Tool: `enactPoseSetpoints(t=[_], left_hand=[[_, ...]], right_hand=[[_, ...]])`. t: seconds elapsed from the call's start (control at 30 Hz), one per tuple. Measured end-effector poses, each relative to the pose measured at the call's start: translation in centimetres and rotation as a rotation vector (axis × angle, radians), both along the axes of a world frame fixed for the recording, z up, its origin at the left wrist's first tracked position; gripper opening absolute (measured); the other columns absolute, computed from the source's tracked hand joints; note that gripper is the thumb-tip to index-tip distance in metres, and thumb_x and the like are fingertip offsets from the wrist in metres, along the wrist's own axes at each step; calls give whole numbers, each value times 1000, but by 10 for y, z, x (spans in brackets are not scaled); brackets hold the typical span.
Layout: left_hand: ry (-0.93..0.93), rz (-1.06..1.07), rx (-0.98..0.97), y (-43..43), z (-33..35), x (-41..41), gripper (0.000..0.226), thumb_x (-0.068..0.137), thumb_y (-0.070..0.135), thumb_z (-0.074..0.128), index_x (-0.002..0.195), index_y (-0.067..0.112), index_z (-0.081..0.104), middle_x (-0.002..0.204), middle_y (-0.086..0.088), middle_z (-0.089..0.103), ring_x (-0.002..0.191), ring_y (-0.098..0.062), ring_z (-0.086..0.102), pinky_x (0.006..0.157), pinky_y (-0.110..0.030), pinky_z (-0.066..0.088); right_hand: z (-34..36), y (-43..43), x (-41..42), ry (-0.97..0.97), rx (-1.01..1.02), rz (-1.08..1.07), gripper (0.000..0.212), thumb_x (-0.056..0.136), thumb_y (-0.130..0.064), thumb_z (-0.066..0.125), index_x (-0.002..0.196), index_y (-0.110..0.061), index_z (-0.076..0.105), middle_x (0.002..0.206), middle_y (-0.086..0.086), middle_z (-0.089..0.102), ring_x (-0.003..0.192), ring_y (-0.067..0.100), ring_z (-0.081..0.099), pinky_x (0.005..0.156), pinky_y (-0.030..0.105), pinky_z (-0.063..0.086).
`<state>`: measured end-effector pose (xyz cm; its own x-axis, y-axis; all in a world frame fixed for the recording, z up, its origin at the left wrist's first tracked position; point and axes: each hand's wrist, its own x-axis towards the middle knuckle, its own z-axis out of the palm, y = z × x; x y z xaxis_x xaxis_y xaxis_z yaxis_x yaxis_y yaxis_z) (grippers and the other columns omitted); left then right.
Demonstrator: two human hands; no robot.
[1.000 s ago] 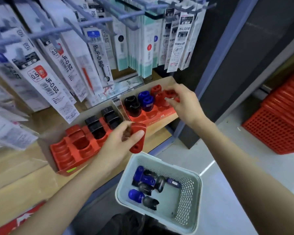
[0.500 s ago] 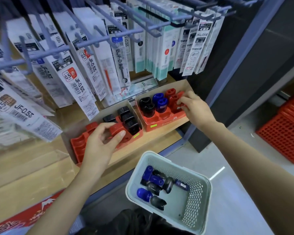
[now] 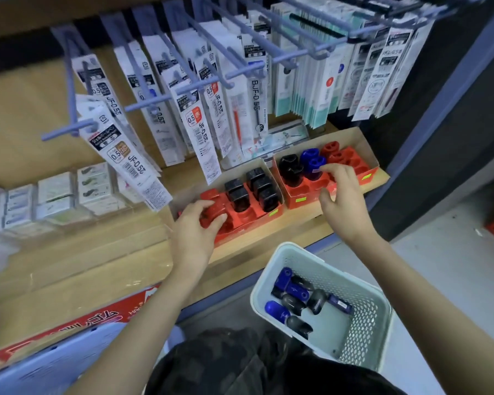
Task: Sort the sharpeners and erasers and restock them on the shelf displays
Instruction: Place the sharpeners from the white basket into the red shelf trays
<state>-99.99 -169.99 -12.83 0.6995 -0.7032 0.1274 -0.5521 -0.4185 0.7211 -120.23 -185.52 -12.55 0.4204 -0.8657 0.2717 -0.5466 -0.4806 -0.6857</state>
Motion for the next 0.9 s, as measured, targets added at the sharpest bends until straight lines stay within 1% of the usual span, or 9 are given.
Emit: enactPoseSetpoints(t=[0.1, 0.17, 0.33, 0.5, 0.6, 0.67, 0.73, 0.83, 0.9], left_hand=[[-79, -21, 68, 3, 0, -4, 36, 82, 24, 71, 115, 17, 62, 110, -2, 61, 100, -19, 58, 85, -30, 45], [-130, -47, 53, 5, 2, -5, 37, 81, 22, 72, 114, 17, 58, 108, -1, 57, 97, -18, 57, 82, -34, 49], [-289, -129, 121, 7, 2, -3, 25, 82, 24, 69, 104, 14, 59, 101, -1, 56, 84, -23, 59, 73, -44, 51], [-529, -105, 219, 10, -10, -6, 35, 82, 32, 69, 112, 15, 65, 111, -7, 54, 97, -26, 53, 82, -40, 42], [-580, -136, 67, 12, -11, -17, 32, 83, 26, 69, 112, 11, 64, 113, -11, 54, 101, -27, 52, 83, -39, 40], [-464, -344, -63, 10, -20, -28, 21, 86, 20, 63, 104, 9, 64, 107, -8, 55, 97, -17, 52, 83, -29, 39], [-214, -617, -55, 3, -40, -40, 21, 89, 25, 54, 97, 9, 64, 99, 1, 54, 88, -2, 51, 79, -18, 41], [95, -862, 196, -10, -81, -59, 15, 90, 20, 57, 101, 13, 63, 97, 13, 50, 88, 3, 54, 75, -8, 38], [194, -942, 438, -22, -116, -70, 22, 90, 16, 60, 112, 13, 59, 105, 10, 47, 96, -3, 54, 74, -3, 35]], right_hand=[[-2, 9, 2, -20, 35, 5, 37, 89, 3, 48, 124, -8, 50, 127, 9, 46, 120, 17, 42, 92, 6, 22], [-5, 13, 1, -25, 55, 2, 35, 90, 1, 48, 124, -7, 50, 126, 8, 46, 119, 16, 43, 90, 5, 22], [-14, 21, -5, -42, 134, -21, 37, 90, 0, 46, 125, -11, 49, 126, 4, 45, 111, 16, 47, 87, 19, 35], [-31, 33, -25, -34, 174, -12, 36, 89, 3, 45, 122, -10, 51, 123, 2, 45, 111, 15, 47, 89, 22, 36], [-51, 46, -51, 6, 268, -7, 33, 91, 1, 46, 120, -11, 53, 118, -2, 49, 104, 12, 50, 88, 22, 37], [-71, 55, -69, 51, 368, 3, 27, 91, -2, 47, 114, -12, 56, 111, -3, 57, 97, 14, 56, 85, 25, 43], [-97, 63, -83, 114, 480, 23, 22, 91, -3, 49, 108, -14, 58, 104, -2, 63, 92, 17, 61, 83, 29, 49], [-138, 77, -94, 237, 626, 40, 19, 92, -4, 49, 107, -10, 59, 105, 2, 64, 92, 21, 61, 84, 32, 49], [-165, 84, -96, 279, 705, 29, 23, 92, -1, 47, 109, -8, 60, 107, 5, 63, 96, 25, 60, 86, 35, 49]])
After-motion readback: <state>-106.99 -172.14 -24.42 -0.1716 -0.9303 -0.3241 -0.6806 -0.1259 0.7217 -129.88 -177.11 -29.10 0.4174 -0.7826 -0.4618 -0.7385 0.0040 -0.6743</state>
